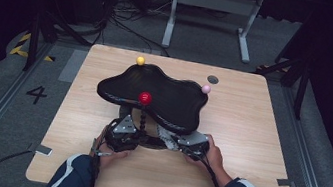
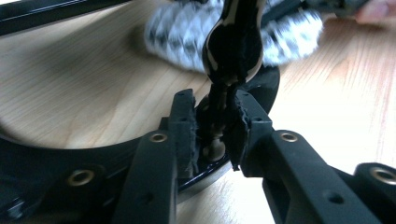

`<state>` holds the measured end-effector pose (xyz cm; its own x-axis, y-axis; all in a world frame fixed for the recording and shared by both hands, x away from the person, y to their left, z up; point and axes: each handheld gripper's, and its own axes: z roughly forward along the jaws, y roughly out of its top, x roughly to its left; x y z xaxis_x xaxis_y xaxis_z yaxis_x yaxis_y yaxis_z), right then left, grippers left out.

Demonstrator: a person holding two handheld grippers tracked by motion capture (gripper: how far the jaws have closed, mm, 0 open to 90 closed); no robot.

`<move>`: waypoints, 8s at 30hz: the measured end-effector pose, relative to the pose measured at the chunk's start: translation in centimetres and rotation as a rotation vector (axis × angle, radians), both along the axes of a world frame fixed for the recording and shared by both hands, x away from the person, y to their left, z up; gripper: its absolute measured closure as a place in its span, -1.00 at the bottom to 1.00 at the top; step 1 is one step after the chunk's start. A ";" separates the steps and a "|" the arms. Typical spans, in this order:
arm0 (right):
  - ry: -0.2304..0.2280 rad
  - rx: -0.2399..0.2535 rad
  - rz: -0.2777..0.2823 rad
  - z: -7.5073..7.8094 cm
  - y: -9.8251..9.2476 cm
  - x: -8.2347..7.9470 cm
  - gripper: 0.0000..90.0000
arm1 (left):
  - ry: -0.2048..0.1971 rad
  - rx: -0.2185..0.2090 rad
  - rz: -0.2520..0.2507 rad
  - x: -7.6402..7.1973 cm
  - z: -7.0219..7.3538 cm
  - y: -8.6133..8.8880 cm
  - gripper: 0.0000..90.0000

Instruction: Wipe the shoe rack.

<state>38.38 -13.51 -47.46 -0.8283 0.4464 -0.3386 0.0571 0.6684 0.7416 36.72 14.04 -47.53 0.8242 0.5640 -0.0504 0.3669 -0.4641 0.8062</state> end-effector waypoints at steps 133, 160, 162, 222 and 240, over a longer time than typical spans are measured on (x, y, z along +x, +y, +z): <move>0.110 -0.019 -0.150 1.2 -5.5 -2.5 0.77 | -0.204 -0.065 -0.149 -1.7 3.6 -8.6 0.73; 0.021 -0.056 -0.220 0.7 -6.7 -0.7 0.81 | -0.152 0.053 -0.174 -2.5 1.9 -5.7 0.61; 0.021 -0.055 -0.223 0.7 -6.7 -0.6 0.81 | -0.081 0.024 -0.139 -2.6 1.5 -4.1 0.54; 0.079 -0.034 -0.177 0.4 -8.1 -2.0 0.78 | -0.046 0.003 0.390 10.3 2.6 4.3 0.65; 0.105 0.017 -0.102 1.2 -7.4 -2.4 0.78 | -0.062 0.031 0.357 7.0 2.6 6.1 0.66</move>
<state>35.98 -20.92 -46.22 -0.8090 0.5348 -0.2438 0.2020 0.6424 0.7392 43.67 20.10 -44.90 0.5764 0.8171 0.0152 0.4606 -0.3402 0.8198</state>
